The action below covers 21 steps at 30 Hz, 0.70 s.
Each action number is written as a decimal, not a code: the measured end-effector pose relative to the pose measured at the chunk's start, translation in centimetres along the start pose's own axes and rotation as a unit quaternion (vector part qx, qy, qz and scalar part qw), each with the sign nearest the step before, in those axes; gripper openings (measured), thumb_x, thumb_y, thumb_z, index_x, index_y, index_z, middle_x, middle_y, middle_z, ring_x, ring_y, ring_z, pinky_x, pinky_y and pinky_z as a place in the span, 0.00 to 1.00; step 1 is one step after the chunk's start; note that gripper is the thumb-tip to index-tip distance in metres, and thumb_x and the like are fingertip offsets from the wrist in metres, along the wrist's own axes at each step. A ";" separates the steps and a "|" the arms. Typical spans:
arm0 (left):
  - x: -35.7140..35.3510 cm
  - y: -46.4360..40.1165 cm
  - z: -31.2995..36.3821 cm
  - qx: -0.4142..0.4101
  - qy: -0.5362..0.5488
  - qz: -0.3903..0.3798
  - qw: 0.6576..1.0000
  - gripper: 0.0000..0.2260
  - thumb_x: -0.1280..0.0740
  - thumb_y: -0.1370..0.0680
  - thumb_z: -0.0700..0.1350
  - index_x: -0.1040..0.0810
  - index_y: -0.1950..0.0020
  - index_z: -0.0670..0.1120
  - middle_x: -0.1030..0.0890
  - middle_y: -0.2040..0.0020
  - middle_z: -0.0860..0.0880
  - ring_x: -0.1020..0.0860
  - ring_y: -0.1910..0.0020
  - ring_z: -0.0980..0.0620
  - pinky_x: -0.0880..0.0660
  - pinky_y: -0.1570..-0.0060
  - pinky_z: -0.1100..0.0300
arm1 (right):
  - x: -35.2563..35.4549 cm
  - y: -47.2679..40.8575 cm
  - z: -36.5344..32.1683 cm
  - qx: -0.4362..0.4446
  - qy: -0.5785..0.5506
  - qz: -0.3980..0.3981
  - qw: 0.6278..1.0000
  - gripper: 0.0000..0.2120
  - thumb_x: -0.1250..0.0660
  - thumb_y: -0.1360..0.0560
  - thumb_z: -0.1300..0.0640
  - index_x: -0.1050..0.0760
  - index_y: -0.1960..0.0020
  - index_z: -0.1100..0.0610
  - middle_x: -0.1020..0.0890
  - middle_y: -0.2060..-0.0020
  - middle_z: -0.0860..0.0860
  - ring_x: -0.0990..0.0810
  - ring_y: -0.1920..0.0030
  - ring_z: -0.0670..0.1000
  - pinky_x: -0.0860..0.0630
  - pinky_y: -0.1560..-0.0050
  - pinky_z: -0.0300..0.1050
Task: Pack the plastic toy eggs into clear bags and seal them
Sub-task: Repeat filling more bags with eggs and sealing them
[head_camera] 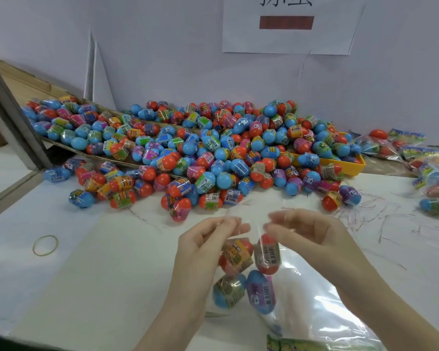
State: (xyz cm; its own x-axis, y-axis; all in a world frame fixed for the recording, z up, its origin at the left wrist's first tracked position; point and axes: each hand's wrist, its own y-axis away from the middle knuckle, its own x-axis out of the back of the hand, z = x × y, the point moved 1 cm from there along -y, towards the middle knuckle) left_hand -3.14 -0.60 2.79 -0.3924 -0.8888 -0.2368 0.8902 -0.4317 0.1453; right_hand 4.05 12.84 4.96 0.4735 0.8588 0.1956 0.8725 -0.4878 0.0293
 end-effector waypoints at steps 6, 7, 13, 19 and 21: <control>-0.5 0.7 0.0 -0.005 -0.002 0.019 1.000 0.06 0.36 0.24 0.43 0.19 0.55 0.49 0.15 0.64 0.51 0.17 0.63 0.56 0.26 0.72 0.69 | -1.2 0.6 -3.0 0.396 0.351 0.143 0.836 0.13 0.34 0.32 0.43 0.21 0.50 0.45 0.21 0.50 0.40 0.27 0.46 0.44 0.35 0.47 0.44; -0.6 0.8 0.1 -0.017 -0.006 0.016 1.000 0.06 0.36 0.24 0.43 0.19 0.55 0.51 0.15 0.64 0.51 0.17 0.62 0.56 0.26 0.72 0.69 | -1.5 0.5 -3.1 0.416 0.378 0.139 0.816 0.12 0.36 0.31 0.44 0.19 0.54 0.47 0.20 0.51 0.43 0.28 0.46 0.48 0.36 0.49 0.45; -1.2 1.4 0.9 -0.073 -0.002 -0.007 0.997 0.06 0.36 0.29 0.50 0.19 0.60 0.56 0.16 0.65 0.55 0.17 0.63 0.58 0.26 0.71 0.71 | -2.3 -0.4 -3.7 0.390 0.381 0.093 0.833 0.09 0.33 0.31 0.49 0.17 0.55 0.50 0.17 0.59 0.45 0.20 0.56 0.51 0.32 0.56 0.45; -1.2 1.2 0.5 -0.111 -0.027 0.010 0.993 0.12 0.41 0.23 0.48 0.20 0.60 0.52 0.16 0.63 0.55 0.17 0.62 0.57 0.25 0.67 0.70 | -1.8 -0.7 -4.0 0.288 0.207 -0.036 0.934 0.09 0.27 0.33 0.56 0.21 0.55 0.47 0.18 0.66 0.43 0.22 0.58 0.41 0.31 0.50 0.32; -1.3 1.2 0.4 -0.131 -0.053 0.017 0.990 0.11 0.42 0.23 0.48 0.21 0.59 0.52 0.17 0.62 0.57 0.18 0.61 0.59 0.25 0.66 0.71 | -1.5 -0.9 -4.2 0.257 0.155 -0.049 0.953 0.10 0.27 0.34 0.57 0.23 0.57 0.45 0.18 0.65 0.42 0.22 0.59 0.39 0.34 0.55 0.25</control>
State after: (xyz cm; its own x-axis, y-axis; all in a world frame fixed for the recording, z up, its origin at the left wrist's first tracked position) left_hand -1.66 -0.05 3.67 -0.3702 -0.9196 -0.1313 0.9276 -0.3584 -0.1054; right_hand 2.01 11.31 8.78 0.3976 0.7699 0.4992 0.8924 -0.1980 -0.4054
